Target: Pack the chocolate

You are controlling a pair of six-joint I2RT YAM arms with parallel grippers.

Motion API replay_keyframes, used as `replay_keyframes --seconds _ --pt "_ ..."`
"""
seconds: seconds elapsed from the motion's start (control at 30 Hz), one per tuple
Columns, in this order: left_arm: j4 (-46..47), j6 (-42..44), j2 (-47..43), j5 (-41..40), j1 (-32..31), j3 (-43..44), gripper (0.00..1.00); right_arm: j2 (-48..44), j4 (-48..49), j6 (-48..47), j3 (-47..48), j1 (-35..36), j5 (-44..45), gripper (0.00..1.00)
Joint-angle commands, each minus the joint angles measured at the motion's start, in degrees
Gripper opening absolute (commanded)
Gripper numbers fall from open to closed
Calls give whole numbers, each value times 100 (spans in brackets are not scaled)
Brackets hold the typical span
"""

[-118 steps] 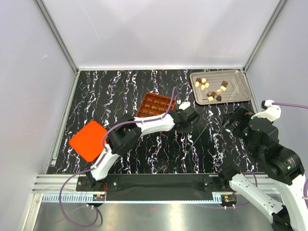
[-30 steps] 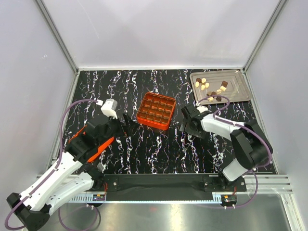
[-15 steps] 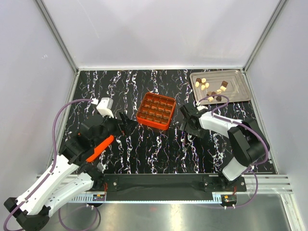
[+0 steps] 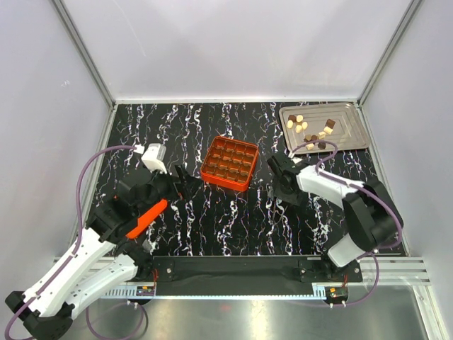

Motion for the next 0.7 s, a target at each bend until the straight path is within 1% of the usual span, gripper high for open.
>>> replay_keyframes --seconds 0.0,0.13,0.3,0.43,0.6,0.67 --pt "45 37 -51 201 -3 274 99 -762 -687 -437 336 33 -237 70" --pt "133 -42 -34 298 -3 256 99 -1552 -1389 -692 731 33 -299 68" --pt "195 -104 106 307 -3 273 99 -2151 -1962 -1070 1293 33 -545 67" --pt "212 -139 247 456 -12 291 99 -2319 -2270 -1299 1724 33 -589 66" --pt "195 -235 353 527 -3 300 99 -2302 -2332 -1588 1988 33 -589 64" --pt "168 -279 353 553 -3 300 99 -2267 -2358 -1746 2190 24 -406 63"
